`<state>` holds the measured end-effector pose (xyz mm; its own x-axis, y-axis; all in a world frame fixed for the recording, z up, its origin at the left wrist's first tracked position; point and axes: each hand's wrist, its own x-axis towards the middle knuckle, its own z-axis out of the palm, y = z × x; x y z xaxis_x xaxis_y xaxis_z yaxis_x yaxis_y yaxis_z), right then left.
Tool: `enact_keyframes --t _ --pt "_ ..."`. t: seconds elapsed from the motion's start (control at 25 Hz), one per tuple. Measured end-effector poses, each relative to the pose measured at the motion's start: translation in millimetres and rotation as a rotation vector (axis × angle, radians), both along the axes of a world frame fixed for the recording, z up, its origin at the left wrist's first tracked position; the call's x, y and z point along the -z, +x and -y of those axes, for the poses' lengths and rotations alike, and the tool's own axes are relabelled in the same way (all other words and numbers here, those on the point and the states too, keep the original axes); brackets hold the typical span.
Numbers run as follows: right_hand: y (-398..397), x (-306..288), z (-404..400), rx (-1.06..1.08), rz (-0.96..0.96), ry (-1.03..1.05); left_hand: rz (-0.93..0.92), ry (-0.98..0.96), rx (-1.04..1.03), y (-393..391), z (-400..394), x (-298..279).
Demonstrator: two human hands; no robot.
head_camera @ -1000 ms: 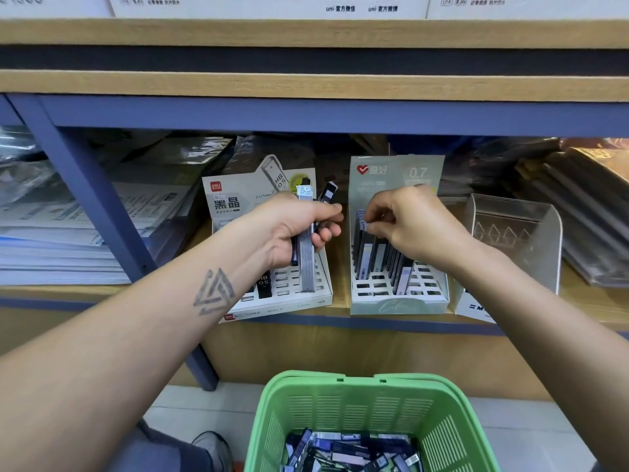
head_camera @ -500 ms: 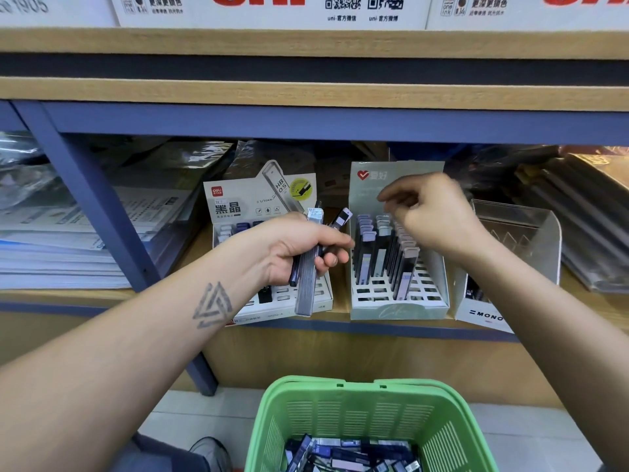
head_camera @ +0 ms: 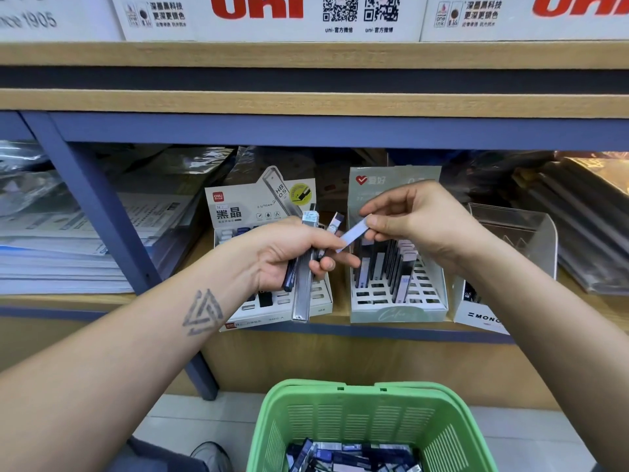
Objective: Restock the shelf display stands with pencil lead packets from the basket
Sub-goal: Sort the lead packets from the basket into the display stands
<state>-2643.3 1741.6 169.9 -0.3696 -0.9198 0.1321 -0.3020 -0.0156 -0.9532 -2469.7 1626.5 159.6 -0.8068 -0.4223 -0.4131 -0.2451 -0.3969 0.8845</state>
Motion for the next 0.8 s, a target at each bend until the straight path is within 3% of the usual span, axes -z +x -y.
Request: enact_keyframes --t 0.28,0.48,0.8 --pt "-5 -4 -7 -0.046 0.085 0.021 -0.046 -0.039 -0.119 3 7 -2" --pt "-6 -5 -13 -0.048 -0.114 0.067 -0.111 -0.081 -0.241 -1 3 -6" --pt "-17 -9 -32 -0.014 -0.140 0.067 -0.170 -0.264 -0.312 -26 -15 -8"
